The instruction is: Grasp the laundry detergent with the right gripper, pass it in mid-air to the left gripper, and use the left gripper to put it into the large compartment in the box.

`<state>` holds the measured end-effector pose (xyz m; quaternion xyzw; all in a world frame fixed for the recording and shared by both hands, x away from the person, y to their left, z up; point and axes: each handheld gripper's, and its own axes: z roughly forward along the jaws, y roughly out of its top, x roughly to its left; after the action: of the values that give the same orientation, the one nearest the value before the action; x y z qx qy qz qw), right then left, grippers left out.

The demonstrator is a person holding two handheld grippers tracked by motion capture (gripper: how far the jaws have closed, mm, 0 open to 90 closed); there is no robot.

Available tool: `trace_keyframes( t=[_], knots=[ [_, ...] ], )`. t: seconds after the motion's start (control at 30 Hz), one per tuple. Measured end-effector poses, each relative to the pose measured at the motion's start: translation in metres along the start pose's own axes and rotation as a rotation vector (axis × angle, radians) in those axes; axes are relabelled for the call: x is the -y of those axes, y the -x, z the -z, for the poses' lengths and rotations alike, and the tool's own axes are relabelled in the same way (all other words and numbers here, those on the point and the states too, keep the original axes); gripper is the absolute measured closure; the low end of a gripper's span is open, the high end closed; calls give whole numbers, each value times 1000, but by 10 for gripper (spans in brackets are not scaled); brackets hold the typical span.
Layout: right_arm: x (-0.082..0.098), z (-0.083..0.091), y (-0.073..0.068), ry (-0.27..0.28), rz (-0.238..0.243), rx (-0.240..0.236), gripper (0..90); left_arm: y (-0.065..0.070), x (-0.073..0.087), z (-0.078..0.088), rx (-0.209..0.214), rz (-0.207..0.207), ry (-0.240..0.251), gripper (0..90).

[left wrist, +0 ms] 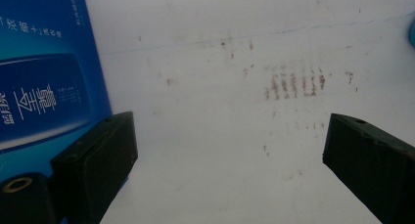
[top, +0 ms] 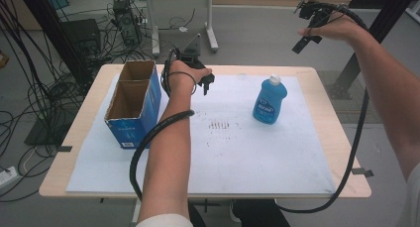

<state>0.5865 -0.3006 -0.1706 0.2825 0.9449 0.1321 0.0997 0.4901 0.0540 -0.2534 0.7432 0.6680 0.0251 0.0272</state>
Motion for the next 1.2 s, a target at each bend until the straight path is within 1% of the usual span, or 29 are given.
trace_keyframes(
  t=[0.37,0.63,0.8,1.03,1.2],
  knots=[
    [-1,-2,1,-2,2,-3,75,-2,0,2,-3,5,2,64],
    [1,-2,3,-4,-4,-5,74,-2,0,2,-4,-2,-1,64],
    [2,-2,3,-8,2,-7,72,-1,-1,1,-4,-2,-3,64],
    [5,0,-2,-15,19,-18,70,0,0,3,-6,-1,2,64],
    [11,6,-7,-5,29,-23,66,1,2,6,-7,-4,7,64]
  ],
)
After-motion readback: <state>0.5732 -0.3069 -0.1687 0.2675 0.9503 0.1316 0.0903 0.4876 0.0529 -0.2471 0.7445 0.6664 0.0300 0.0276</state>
